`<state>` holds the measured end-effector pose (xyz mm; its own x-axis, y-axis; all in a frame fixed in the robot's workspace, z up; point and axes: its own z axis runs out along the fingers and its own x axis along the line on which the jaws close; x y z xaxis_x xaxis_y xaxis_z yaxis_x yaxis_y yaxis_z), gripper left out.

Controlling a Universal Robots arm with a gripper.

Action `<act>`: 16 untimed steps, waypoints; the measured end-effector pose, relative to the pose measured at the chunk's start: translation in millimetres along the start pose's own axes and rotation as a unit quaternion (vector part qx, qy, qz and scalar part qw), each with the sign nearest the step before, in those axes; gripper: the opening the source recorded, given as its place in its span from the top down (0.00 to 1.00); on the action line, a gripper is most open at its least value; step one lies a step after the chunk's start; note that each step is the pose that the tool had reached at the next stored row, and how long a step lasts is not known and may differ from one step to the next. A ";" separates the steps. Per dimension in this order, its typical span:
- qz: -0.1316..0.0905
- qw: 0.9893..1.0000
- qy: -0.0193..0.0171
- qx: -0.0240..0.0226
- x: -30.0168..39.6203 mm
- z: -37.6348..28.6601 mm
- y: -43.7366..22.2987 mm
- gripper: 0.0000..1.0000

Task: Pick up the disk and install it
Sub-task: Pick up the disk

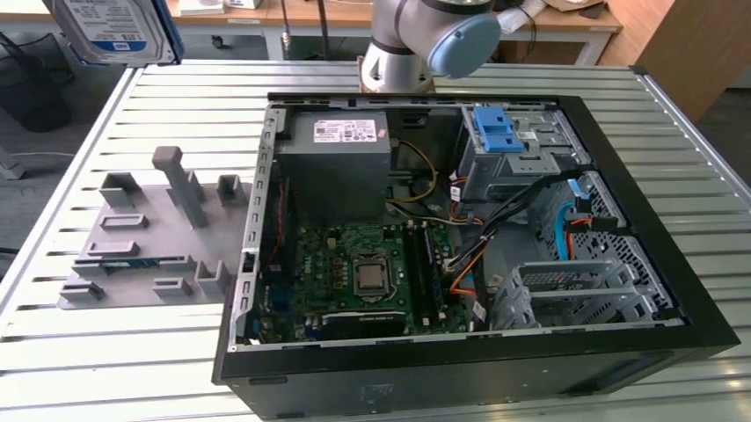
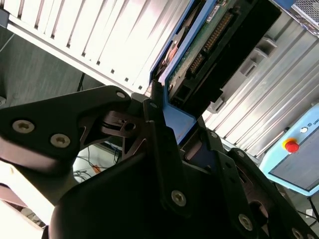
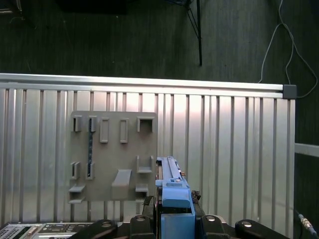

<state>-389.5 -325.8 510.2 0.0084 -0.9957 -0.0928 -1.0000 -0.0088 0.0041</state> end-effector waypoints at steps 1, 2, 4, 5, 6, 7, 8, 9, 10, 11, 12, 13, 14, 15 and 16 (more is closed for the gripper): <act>0.000 1.000 0.000 0.000 0.0 -0.1 -1.3 0.64; 0.000 1.000 0.000 0.000 0.1 0.0 -2.9 0.64; 0.000 1.000 0.000 0.000 0.4 -0.1 -6.6 0.64; 0.000 1.000 0.000 0.000 0.9 -0.1 -8.4 0.64; 0.000 1.000 0.000 0.000 1.9 -0.2 -10.3 0.64; 0.000 1.000 0.000 0.000 3.2 -0.4 -11.9 0.64; 0.000 1.000 0.000 0.000 4.7 -0.5 -13.3 0.64; 0.000 1.000 0.000 0.000 6.2 -0.7 -14.4 0.64; 0.000 1.000 0.000 0.000 7.4 -0.8 -15.2 0.64; 0.000 1.000 0.000 0.000 8.4 -0.9 -15.9 0.64; 0.000 1.000 0.001 0.000 9.0 -1.0 -16.8 0.64; 0.000 1.000 0.003 -0.001 9.5 -1.2 -17.9 0.64; 0.000 1.000 0.005 -0.002 10.0 -1.3 -19.2 0.64; 0.000 1.000 0.007 -0.002 10.7 -1.3 -20.1 0.64; 0.001 1.000 0.009 -0.003 11.5 -1.4 -20.9 0.64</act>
<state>-368.5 -337.2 510.4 0.0074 -0.9971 -0.0755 -0.9999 -0.0081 0.0093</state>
